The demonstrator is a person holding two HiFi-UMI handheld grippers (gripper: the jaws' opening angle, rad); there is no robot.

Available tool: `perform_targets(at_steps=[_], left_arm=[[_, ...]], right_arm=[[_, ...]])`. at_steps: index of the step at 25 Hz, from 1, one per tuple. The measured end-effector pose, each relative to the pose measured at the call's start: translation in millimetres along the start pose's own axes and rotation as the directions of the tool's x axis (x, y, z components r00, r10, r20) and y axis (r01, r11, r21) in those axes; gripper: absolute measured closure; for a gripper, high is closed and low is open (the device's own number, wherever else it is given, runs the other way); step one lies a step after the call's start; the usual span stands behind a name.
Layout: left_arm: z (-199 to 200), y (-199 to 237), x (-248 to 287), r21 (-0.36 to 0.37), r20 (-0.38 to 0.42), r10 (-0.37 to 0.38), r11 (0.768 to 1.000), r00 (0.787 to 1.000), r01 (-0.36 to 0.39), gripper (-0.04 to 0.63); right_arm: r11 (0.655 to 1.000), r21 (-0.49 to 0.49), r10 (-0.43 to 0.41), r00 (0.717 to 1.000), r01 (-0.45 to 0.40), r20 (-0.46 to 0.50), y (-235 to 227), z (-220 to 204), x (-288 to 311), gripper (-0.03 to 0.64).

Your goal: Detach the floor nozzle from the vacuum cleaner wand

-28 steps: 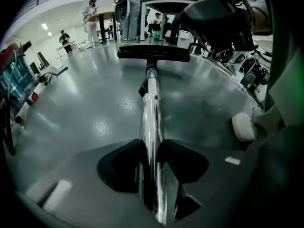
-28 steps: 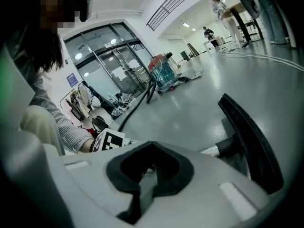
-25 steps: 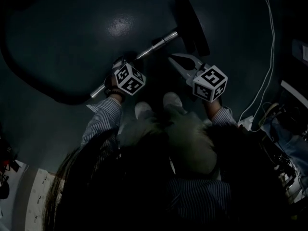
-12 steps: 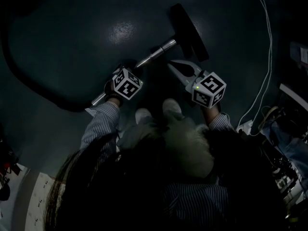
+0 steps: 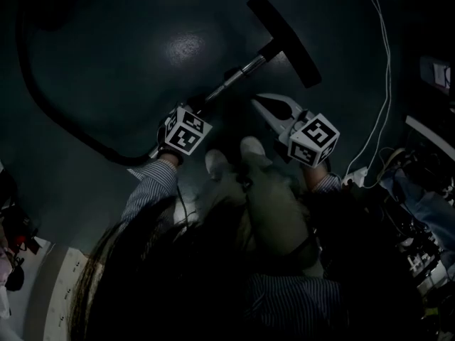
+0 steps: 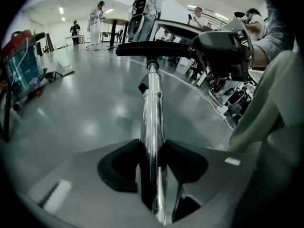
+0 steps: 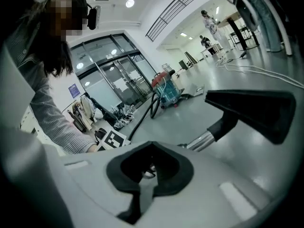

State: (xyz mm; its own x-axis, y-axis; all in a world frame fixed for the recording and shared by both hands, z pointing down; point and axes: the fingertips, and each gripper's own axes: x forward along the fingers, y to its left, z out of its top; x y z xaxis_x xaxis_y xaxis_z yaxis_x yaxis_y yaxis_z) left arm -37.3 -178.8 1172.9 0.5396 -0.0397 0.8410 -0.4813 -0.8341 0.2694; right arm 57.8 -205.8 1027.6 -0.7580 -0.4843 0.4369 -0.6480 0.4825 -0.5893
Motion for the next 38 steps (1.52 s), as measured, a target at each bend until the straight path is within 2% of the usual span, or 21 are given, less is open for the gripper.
perform_targets(at_steps=[6,11,18,23,29,33,38], left_arm=[[86,-27,-97,-0.03,0.1,-0.002,1.0,0.995,0.005,0.416],[178,-59,-209,-0.022,0.179,0.01,1.0,0.984,-0.006,0.416],[286,-102,-385,-0.059,0.317,0.069,0.997,0.946,-0.053,0.416],[343,-127,-496,-0.096,0.439,0.145,0.989,0.886,-0.114,0.416],[372,-169,-611,-0.136,0.57,0.204,0.979,0.796,-0.154,0.416],[386,-201,-656,-0.123,0.632,0.227,0.973,0.741,-0.193,0.415],[387,-235,-694,-0.113,0.69,0.229,0.971,0.687,-0.21,0.416]], right_arm=[[1.0,-0.014,-0.001,0.999,0.002,0.043,70,86,-47,0.617],[0.999,-0.05,0.003,0.992,0.003,0.126,136,202,-105,0.617],[0.984,-0.177,0.032,0.967,0.013,0.253,252,354,-180,0.617],[0.962,-0.272,0.081,0.942,0.012,0.327,331,427,-236,0.617],[0.935,-0.356,0.144,0.903,0.011,0.405,427,477,-288,0.617],[0.883,-0.47,0.23,0.878,-0.006,0.421,479,502,-318,0.617],[0.809,-0.588,0.324,0.852,-0.023,0.411,543,521,-340,0.617]])
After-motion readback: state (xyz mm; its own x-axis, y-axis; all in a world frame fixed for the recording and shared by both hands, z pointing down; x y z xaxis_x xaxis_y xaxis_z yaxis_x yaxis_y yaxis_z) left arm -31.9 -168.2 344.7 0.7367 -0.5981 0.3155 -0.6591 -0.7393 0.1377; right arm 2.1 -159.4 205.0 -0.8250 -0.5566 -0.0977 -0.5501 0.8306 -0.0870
